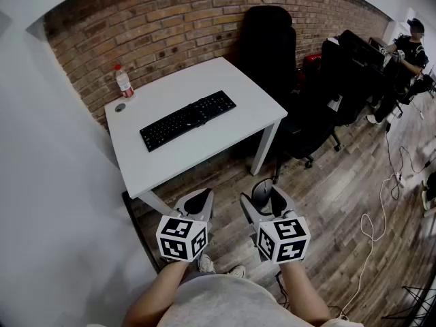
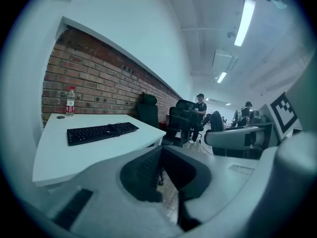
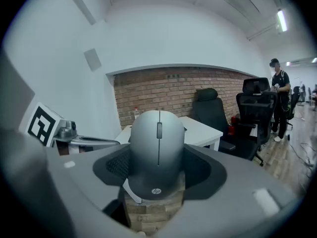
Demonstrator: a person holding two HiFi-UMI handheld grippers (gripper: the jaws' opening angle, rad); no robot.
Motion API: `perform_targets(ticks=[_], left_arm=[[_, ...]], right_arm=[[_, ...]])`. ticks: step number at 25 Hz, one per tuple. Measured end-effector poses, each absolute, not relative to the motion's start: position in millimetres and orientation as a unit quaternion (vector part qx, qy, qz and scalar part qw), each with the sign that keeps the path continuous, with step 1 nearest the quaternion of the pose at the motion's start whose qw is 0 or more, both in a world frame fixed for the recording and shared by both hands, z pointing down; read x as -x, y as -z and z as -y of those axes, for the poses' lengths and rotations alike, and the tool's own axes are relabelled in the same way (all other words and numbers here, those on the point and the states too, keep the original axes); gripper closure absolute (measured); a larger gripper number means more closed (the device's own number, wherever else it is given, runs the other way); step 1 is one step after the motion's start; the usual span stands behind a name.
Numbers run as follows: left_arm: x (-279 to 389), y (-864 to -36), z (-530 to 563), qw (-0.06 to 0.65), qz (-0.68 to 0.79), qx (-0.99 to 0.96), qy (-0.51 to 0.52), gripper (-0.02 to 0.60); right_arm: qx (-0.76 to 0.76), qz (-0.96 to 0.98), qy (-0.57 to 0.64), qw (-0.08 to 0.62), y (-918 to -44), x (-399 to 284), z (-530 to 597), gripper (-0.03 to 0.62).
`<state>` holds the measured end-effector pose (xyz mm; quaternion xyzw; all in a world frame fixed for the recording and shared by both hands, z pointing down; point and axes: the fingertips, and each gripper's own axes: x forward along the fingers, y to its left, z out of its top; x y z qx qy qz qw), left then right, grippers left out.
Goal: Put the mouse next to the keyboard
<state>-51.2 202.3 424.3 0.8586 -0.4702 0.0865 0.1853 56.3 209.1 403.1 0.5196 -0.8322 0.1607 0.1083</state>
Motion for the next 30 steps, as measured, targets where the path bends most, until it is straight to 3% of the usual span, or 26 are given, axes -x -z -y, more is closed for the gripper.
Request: perform_targets(ticks=[18,30], left_arm=[[-4.1,-422.9,-208.5,0.167,0.465,-0.864,-0.095,0.589],[-13.3,-434.0,-144.6,0.178,0.462,-0.864,-0.092,0.589]], right_arm=[[-0.502,0.845,-0.162,0.081,-407.0,-99.3,-222.0,0.286],[-0.508,0.838,-0.172,0.098,-423.3,-112.2,-159.9,0.286]])
